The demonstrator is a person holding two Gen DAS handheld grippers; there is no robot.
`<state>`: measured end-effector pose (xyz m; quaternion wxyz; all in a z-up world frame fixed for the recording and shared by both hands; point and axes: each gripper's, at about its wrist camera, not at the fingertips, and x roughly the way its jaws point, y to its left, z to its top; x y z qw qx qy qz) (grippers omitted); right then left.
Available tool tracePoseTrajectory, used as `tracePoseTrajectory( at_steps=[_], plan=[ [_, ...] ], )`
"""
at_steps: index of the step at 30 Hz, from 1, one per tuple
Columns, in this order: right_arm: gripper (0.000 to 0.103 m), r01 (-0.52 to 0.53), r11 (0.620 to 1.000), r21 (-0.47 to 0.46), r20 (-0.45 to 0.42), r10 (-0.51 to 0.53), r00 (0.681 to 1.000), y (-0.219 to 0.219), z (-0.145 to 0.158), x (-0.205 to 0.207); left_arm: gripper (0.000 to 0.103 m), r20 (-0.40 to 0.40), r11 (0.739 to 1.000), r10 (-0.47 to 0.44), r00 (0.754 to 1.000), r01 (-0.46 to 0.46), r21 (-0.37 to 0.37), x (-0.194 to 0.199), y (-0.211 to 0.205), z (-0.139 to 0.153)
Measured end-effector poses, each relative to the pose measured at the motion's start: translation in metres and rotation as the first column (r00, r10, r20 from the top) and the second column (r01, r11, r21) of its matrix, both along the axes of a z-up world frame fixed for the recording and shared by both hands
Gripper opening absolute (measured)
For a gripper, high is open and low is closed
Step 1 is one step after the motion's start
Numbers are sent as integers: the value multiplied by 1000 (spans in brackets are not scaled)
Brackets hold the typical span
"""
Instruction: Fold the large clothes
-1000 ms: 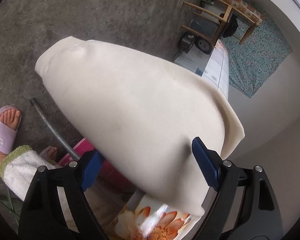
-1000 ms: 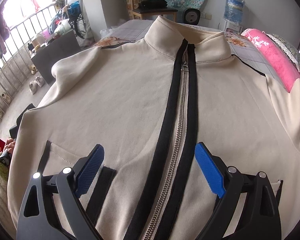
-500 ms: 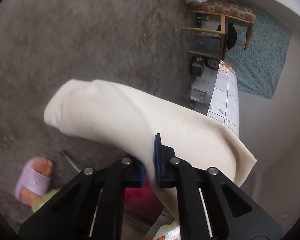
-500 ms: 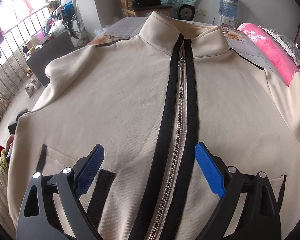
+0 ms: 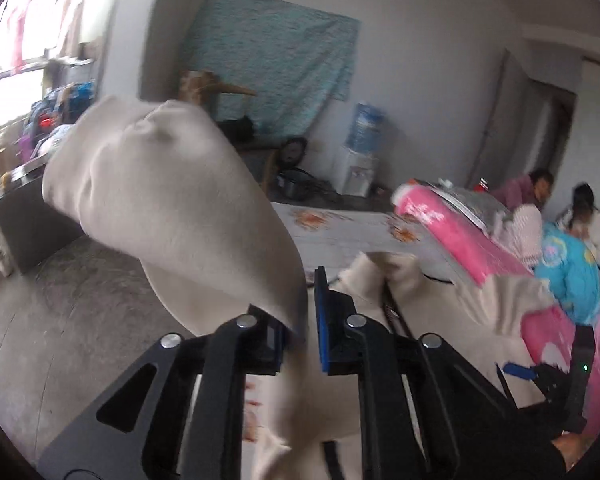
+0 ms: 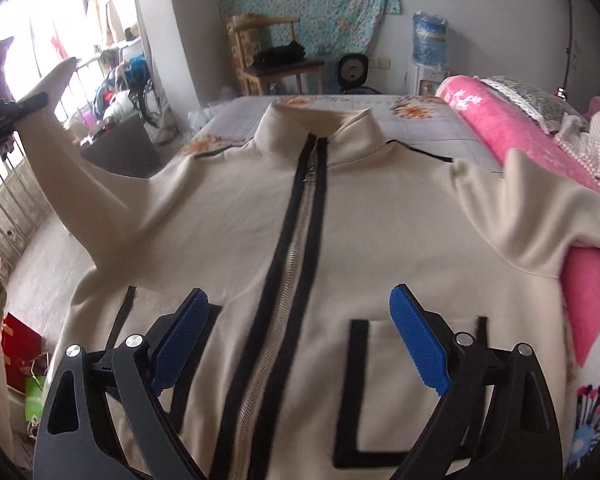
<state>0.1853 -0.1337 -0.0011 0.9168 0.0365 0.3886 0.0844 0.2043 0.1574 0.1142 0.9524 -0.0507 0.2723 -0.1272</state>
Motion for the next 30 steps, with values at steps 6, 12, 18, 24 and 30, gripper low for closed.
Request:
tracePoseTrajectory(
  at_steps=[6, 12, 18, 24, 30],
  plan=[
    [90, 92, 995, 25, 9, -92, 996, -57, 3, -37, 46, -302, 980, -122, 945, 163, 113, 3, -111, -115],
    [90, 105, 994, -8, -83, -106, 991, -85, -26, -55, 49, -379, 997, -71, 923, 79, 6, -20, -88, -160],
    [90, 68, 996, 51, -58, -65, 996, -90, -18, -45, 54, -365, 998, 43, 930, -21, 65, -26, -82, -155],
    [90, -13, 975, 223, -53, 26, 998, -107, 19, -28, 54, -376, 994, 105, 921, -92, 53, -23, -55, -173],
    [90, -1, 975, 223, -92, 22, 996, -106, 31, 53, 54, -349, 993, 114, 930, -115, 15, -23, -47, -181]
  ],
)
